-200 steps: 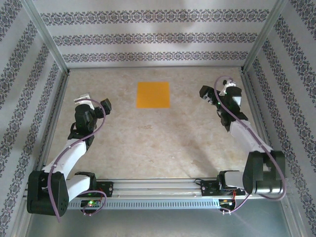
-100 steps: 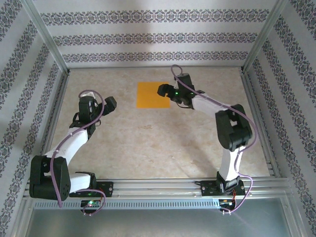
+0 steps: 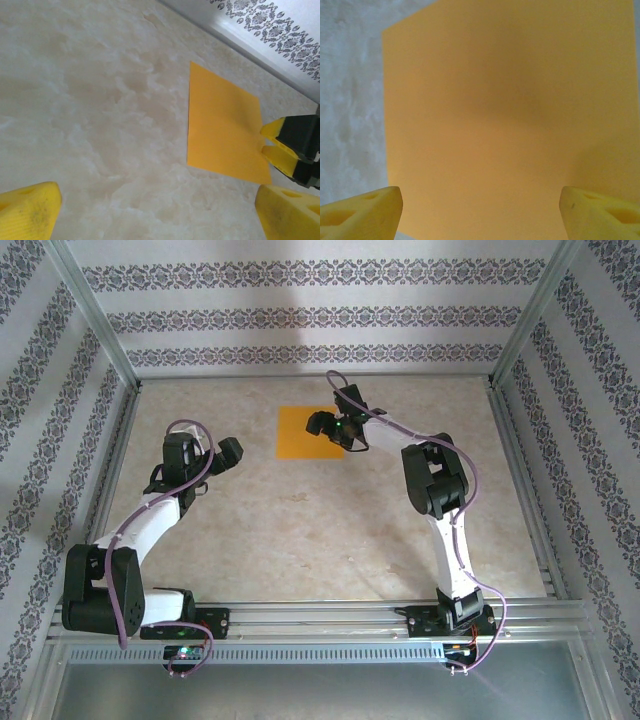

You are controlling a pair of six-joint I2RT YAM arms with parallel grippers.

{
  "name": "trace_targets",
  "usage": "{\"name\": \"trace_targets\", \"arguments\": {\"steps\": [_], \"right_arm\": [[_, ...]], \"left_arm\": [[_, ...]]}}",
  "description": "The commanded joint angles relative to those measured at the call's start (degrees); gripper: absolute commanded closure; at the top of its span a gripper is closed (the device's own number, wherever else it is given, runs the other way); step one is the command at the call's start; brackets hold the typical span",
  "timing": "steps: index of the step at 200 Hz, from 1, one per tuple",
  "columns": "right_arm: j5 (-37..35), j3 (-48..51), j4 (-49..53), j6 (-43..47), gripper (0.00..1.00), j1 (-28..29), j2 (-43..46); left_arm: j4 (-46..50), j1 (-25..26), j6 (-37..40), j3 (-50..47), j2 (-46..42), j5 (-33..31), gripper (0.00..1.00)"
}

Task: Fold a paper plane with a square sheet of paper (pick it up from the middle)
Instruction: Move the square sheet of paper to the center of the table.

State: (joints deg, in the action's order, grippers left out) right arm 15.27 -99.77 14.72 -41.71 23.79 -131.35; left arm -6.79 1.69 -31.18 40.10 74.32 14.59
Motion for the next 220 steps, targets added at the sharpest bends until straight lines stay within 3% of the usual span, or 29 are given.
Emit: {"name": "trace_targets", "arguments": {"steps": [1, 43, 93, 114, 166, 220], "right_arm": [[-1.27, -2.10, 6.11, 1.22, 0.18, 0.73, -1.32], [-0.59, 0.77, 14.33, 4.47, 0.18, 1.08, -0.16], [-1.11, 18.80, 13.32, 3.83, 0.18, 3.69, 9.29], [-1.00, 28.05, 10.68, 0.11, 0.18, 6.49, 15.46], [1.98, 45.00, -1.70, -16.72, 0.19, 12.19, 26.60], [1.44, 45.11, -4.99, -14.64, 0.15, 9.25, 40.12]], "left_arm": [[0.26, -0.82, -0.73, 0.86, -0.23, 0.96, 0.01], [2.02, -0.82, -1.07, 1.76, 0.33, 1.51, 0.01], [4.73, -0.56, -3.13, 3.69, 2.56, 5.82, 0.00], [8.24, 0.73, -3.87, 4.55, 3.19, 4.62, 0.00], [14.22, 7.88, -7.79, 6.92, 6.84, 1.89, 0.00], [30.59, 20.31, -16.27, 16.27, 14.89, -9.01, 0.01]]}}
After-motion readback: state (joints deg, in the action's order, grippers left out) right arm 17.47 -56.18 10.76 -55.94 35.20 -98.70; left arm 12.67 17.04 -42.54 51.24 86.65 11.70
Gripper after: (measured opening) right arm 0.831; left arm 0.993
